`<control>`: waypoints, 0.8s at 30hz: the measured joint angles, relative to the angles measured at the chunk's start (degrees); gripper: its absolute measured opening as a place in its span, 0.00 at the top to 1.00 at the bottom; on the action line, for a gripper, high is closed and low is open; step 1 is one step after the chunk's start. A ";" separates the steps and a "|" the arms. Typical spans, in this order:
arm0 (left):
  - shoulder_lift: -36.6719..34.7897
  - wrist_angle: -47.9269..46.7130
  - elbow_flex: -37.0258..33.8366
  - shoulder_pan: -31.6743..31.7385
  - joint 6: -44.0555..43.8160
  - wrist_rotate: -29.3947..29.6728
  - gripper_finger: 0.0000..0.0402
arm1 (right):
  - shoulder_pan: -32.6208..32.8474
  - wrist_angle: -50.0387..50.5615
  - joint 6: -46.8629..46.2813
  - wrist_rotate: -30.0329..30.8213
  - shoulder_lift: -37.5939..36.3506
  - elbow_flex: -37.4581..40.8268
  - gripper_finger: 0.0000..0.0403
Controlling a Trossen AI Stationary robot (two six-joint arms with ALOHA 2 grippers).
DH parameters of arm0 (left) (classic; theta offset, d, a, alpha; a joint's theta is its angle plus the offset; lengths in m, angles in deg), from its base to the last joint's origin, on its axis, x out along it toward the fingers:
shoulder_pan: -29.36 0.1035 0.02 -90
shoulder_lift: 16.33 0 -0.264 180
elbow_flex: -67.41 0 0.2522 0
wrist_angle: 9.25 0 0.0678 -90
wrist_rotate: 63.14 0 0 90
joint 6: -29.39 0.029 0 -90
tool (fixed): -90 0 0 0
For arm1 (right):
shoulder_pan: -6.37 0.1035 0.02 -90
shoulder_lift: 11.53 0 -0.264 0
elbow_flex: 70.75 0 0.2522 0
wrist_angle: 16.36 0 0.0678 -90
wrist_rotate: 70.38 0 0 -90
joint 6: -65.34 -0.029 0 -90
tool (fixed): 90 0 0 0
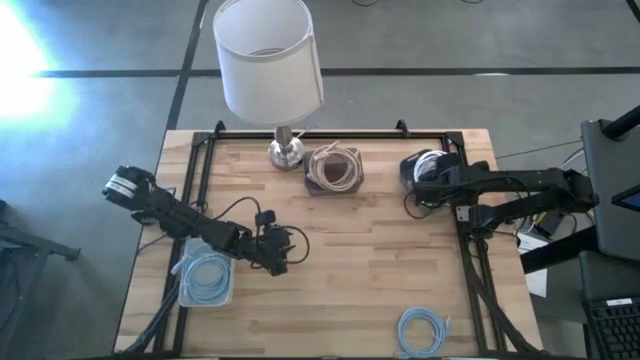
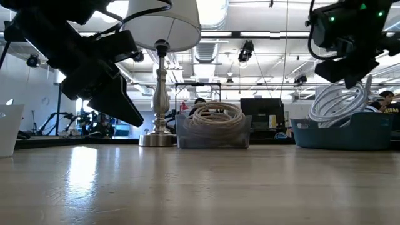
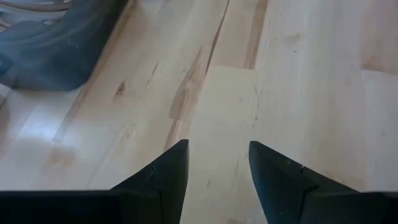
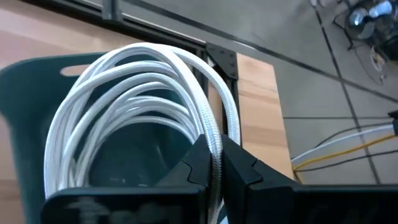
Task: Sort HDMI cables
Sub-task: Put the white HDMI cable into the blue bin
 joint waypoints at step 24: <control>0.00 0.70 0.00 0.02 -0.15 1.50 0.57 | -1.96 -5.55 3.73 -2.56 -3.50 5.18 0.73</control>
